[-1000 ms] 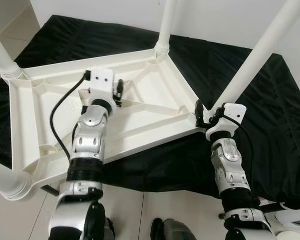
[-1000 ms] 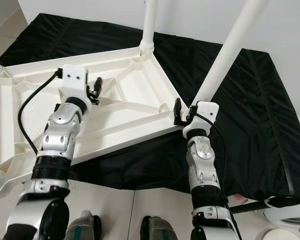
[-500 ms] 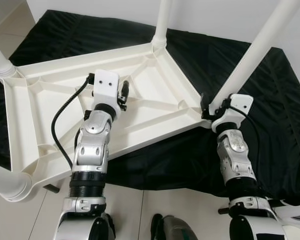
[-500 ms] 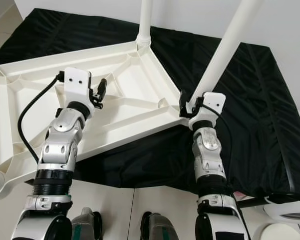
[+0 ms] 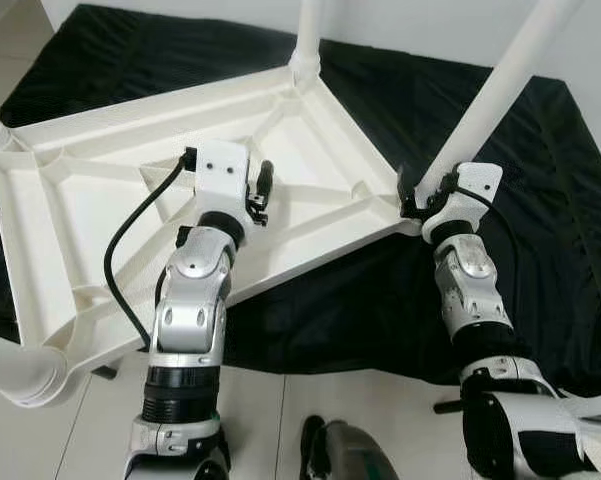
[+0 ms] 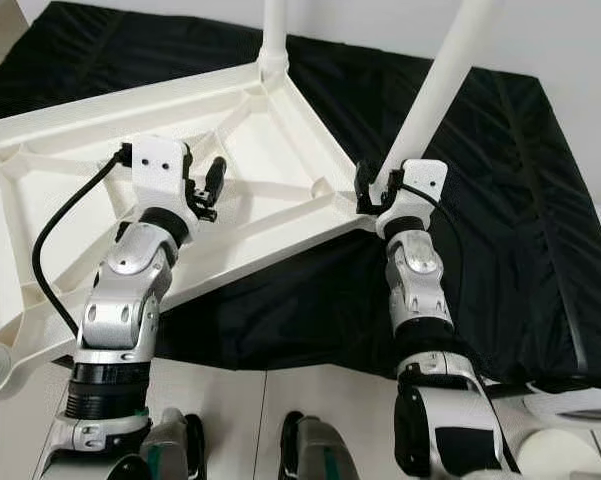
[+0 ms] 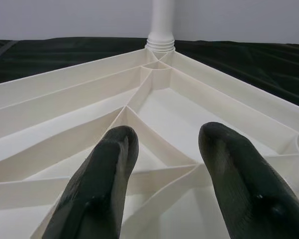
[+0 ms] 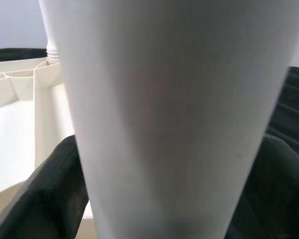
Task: Building children table
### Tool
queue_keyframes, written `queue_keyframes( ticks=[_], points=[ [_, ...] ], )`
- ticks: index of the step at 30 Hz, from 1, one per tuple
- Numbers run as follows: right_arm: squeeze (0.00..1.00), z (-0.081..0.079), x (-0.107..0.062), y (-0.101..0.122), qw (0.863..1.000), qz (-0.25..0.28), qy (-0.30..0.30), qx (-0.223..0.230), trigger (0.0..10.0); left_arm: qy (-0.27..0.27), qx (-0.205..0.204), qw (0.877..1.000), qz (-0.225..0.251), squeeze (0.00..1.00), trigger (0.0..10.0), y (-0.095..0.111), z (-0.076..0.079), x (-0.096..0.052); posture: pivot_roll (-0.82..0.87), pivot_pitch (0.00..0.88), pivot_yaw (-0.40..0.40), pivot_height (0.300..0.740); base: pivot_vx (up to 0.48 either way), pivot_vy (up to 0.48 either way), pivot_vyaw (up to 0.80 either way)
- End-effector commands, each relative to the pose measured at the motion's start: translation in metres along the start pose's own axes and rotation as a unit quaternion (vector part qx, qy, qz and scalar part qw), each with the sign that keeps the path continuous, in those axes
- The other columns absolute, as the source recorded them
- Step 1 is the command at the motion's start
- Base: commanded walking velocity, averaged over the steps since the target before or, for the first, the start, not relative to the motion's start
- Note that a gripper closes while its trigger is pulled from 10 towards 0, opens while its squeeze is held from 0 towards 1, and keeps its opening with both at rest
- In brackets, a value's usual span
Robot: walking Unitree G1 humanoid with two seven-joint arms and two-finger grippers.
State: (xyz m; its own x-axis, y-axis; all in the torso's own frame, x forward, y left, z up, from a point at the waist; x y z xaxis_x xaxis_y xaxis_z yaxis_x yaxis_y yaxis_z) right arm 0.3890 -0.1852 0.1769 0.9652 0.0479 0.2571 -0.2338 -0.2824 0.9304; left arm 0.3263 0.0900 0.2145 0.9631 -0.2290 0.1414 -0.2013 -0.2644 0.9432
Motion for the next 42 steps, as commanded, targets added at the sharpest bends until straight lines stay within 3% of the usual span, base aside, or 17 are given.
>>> queue_keyframes(
  ticks=[1,12,18,22,26,31,36,42],
  points=[
    [0.0,0.003,0.004,-0.003,1.0,-0.011,-0.003,0.001,10.0,-0.008,-0.005,1.0,-0.001,0.0,10.0,0.002,0.004,-0.003,0.07,0.184,-0.057,0.74,0.0,0.0,0.0],
    [0.0,-0.003,0.024,0.013,1.0,0.001,0.02,0.017,10.0,-0.016,-0.01,1.0,0.003,0.0,10.0,0.009,0.007,-0.008,0.09,0.162,-0.046,0.74,0.0,0.0,0.0],
    [0.0,-0.022,0.029,0.02,0.998,0.021,0.059,0.029,10.0,-0.044,0.002,0.999,0.004,0.0,10.0,0.01,0.012,-0.012,0.1,0.142,-0.047,0.74,0.0,0.0,0.0],
    [0.0,-0.025,0.023,0.017,0.997,0.028,0.069,0.032,10.0,-0.056,0.01,0.998,0.006,0.0,10.0,0.009,0.014,-0.011,0.1,0.134,-0.052,0.74,0.0,0.0,0.0],
    [0.0,-0.023,0.005,0.008,0.996,0.043,0.078,0.031,10.0,-0.1,0.041,0.994,0.01,0.0,10.0,0.008,0.019,-0.008,0.08,0.127,-0.053,0.74,0.0,0.0,0.0],
    [0.0,-0.009,-0.012,0.004,0.997,0.059,0.034,0.034,10.0,-0.14,0.064,0.988,0.021,0.0,10.0,0.008,0.023,-0.008,0.07,0.12,-0.047,0.74,0.0,0.0,0.0],
    [0.0,0.01,-0.03,-0.003,0.997,0.066,-0.025,0.034,10.0,-0.144,0.069,0.987,0.022,0.0,10.0,0.007,0.018,-0.006,0.05,0.117,-0.029,0.74,0.0,0.0,0.0],
    [0.0,0.019,-0.042,0.002,0.994,0.088,-0.054,0.033,10.0,-0.147,0.065,0.987,0.028,0.0,10.0,0.008,0.015,-0.007,0.04,0.12,-0.028,0.74,0.0,0.0,0.0]
  ],
)
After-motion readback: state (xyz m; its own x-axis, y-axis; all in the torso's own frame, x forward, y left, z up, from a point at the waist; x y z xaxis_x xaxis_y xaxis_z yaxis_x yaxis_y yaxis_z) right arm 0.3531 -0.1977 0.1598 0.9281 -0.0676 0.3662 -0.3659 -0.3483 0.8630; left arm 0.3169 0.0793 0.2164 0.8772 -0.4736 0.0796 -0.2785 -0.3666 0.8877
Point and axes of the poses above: a point about 5 cm out from each wrist's last joint towards the gripper, its own x axis pointing out of the wrist towards the gripper, its own y axis along the axis of the wrist's last joint, z = x × y, the point moved 2 cm from there along x, pointing out of the wrist towards the gripper, and after that the axes turned 15 degrees about x, right-handed, at the moved point
